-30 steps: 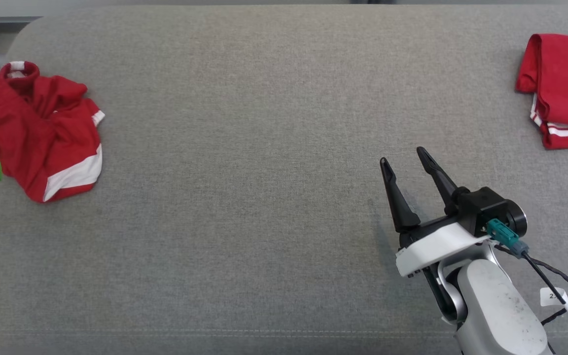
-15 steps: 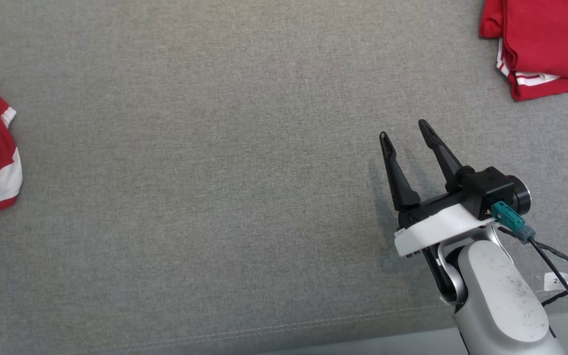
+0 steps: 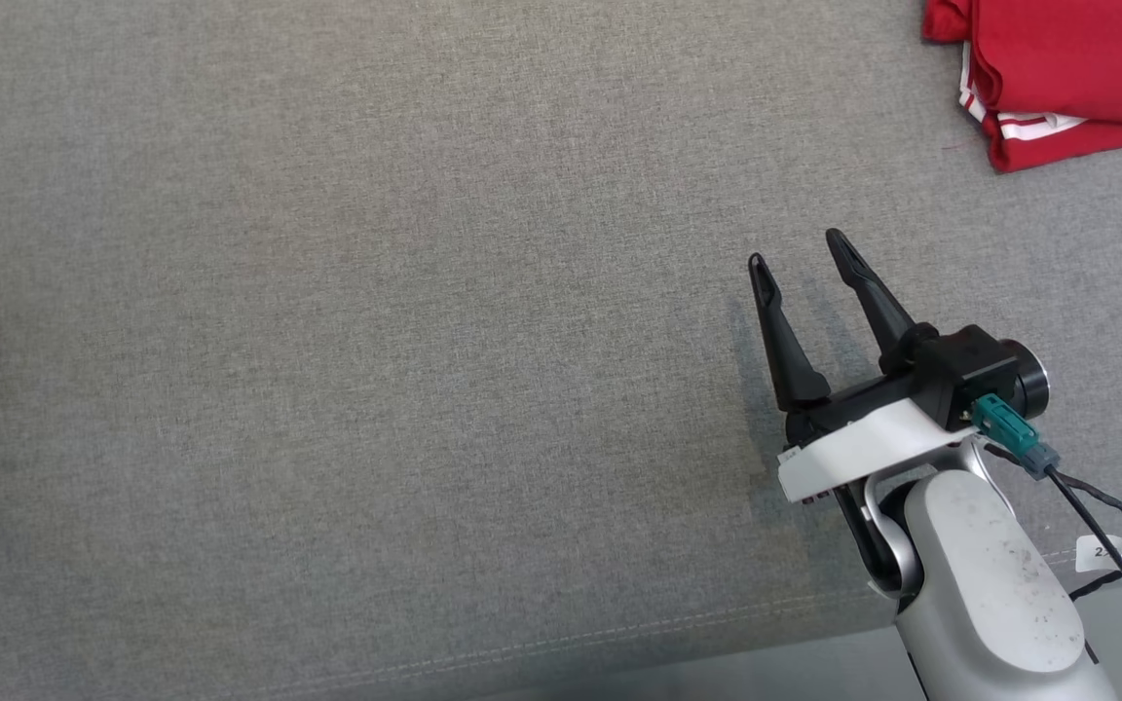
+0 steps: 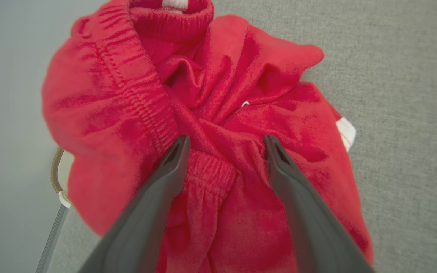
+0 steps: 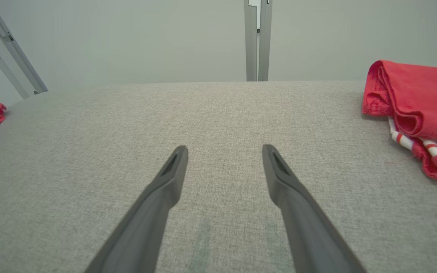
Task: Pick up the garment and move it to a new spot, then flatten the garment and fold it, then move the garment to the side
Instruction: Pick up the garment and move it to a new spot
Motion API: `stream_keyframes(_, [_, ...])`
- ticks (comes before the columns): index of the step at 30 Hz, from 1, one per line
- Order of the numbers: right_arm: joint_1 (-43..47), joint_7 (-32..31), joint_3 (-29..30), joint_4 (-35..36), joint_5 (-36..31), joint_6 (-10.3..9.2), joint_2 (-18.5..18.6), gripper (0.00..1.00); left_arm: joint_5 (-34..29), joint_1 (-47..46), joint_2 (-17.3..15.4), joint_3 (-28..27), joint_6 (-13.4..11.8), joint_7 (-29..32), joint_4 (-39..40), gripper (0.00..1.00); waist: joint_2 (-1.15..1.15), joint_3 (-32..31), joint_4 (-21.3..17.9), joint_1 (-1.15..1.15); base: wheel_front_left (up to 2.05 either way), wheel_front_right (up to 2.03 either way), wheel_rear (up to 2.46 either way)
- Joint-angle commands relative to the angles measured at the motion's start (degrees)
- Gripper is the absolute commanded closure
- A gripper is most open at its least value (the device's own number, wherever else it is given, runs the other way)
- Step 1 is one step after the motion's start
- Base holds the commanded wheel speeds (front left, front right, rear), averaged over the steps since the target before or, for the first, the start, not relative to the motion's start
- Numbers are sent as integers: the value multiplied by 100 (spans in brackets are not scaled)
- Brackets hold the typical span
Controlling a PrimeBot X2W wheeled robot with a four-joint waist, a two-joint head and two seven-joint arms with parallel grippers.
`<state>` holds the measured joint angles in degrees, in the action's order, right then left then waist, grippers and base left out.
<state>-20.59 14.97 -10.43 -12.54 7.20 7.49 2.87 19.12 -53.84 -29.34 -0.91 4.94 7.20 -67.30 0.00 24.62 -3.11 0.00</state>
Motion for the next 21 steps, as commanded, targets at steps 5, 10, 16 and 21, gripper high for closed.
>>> stream_keyframes(5, [-87,24,-21,16,-5,-1,9,0,115,36,101,-7,-33,77,-186,19,0,13,-35,0,0,0,0])
stream_keyframes(10, [-73,18,18,33,-62,-1,9,0,123,118,125,27,-89,-115,-230,100,0,15,-58,0,0,0,0])
stream_keyframes(16, [-37,-17,61,3,-97,-1,8,0,97,133,112,97,-15,-630,-109,100,0,-100,-9,0,0,0,0])
stream_keyframes(21, [-19,-11,42,-63,-33,0,10,0,156,6,132,152,110,-1005,34,100,0,-293,30,0,0,0,0])
